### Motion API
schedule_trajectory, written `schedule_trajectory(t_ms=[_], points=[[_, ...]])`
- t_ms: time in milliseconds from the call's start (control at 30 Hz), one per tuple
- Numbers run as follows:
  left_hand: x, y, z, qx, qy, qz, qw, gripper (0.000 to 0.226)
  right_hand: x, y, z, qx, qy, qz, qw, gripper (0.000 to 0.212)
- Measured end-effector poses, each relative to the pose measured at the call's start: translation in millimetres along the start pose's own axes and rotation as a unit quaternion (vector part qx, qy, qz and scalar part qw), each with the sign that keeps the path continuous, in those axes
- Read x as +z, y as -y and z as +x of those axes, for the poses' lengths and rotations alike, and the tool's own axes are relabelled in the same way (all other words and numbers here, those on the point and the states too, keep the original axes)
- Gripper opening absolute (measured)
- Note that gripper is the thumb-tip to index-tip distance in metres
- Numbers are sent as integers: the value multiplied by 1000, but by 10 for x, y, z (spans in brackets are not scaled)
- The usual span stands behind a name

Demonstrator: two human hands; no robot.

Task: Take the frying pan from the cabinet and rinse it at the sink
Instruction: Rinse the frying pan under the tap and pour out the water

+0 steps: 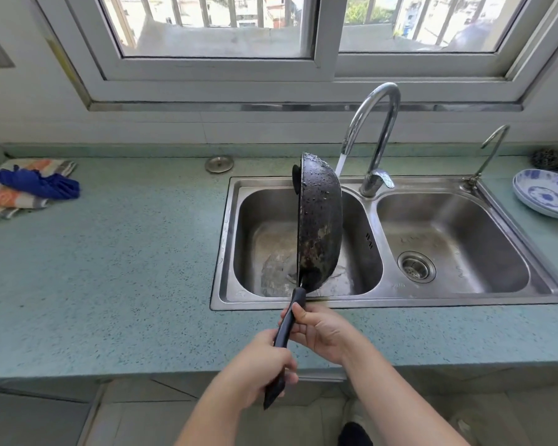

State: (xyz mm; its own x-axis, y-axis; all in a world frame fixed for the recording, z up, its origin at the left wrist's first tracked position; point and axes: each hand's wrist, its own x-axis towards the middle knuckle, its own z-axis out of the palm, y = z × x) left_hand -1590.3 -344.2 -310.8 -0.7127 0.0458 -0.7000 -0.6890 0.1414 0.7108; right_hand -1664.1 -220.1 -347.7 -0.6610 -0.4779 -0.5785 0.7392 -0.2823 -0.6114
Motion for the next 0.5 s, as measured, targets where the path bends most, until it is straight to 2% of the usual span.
schedule_trajectory(t_ms=[100, 167, 267, 367, 500], points=[[207, 124, 95, 69, -153, 100, 981, 22, 16, 9, 4, 0, -8, -17, 1000, 13], [256, 162, 119, 98, -191, 92, 972, 10, 15, 14, 1, -8, -13, -38, 999, 14], [245, 200, 136, 130, -196, 64, 970, 15, 22, -12, 17, -20, -30, -80, 996, 13], [262, 254, 142, 127, -172, -19, 977, 13, 27, -46, 26, -36, -61, -133, 989, 8], [322, 327, 184, 117, -158, -65, 978, 17, 16, -85, 24, -60, -91, -186, 976, 8]])
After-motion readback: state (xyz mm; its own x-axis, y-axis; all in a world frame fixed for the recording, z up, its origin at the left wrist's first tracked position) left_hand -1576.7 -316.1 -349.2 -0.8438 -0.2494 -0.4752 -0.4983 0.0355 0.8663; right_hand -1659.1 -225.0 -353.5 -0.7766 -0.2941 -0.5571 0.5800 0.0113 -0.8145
